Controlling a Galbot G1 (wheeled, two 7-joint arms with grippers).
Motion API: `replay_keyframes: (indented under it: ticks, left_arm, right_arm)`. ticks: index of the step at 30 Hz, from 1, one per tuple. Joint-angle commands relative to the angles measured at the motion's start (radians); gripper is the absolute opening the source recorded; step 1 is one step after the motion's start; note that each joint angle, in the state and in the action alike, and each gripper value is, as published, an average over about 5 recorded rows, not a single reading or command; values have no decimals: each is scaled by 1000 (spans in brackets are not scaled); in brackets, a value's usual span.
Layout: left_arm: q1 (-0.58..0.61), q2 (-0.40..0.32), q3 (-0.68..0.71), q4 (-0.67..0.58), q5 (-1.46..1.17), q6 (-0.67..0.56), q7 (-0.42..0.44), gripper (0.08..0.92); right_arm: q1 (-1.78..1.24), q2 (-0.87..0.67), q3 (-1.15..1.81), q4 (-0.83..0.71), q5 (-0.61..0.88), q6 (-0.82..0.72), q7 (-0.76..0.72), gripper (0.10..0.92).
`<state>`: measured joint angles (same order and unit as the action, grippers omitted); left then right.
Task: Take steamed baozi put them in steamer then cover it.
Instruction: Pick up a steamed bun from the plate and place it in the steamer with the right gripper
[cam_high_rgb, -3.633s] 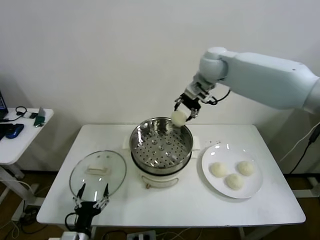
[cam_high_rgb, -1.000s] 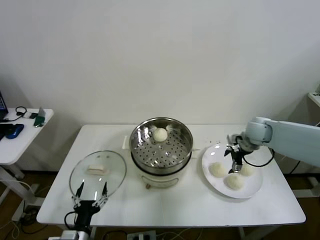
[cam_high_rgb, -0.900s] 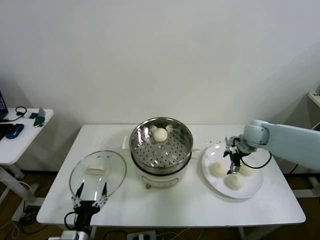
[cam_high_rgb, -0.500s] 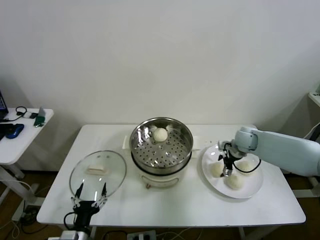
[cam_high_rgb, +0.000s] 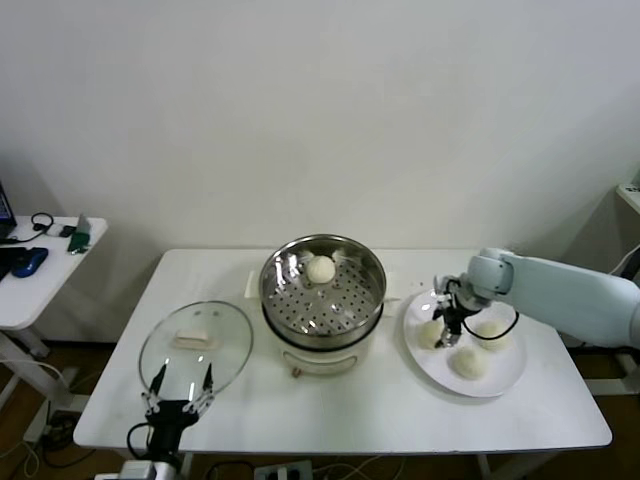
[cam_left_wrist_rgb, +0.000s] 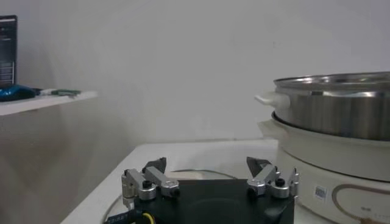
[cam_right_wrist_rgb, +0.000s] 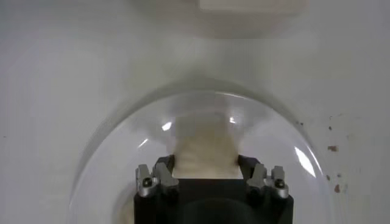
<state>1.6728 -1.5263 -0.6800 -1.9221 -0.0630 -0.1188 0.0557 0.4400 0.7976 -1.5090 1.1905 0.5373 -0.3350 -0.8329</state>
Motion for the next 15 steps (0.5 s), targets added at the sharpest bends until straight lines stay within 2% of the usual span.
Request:
replay_keyframes:
  ticks: [1, 7, 15]
  left_arm:
    - [0, 0, 2, -4, 1, 0, 0, 823]
    - [-6, 4, 6, -3, -2, -1, 0, 823]
    - [-16, 6, 13, -11, -3, 0, 1, 823]
  right_arm:
    - [432, 3, -228, 57, 119, 52, -129, 696]
    - [708, 96, -273, 115, 283, 62, -186, 693]
    - [657, 304, -62, 184, 454, -43, -81, 696]
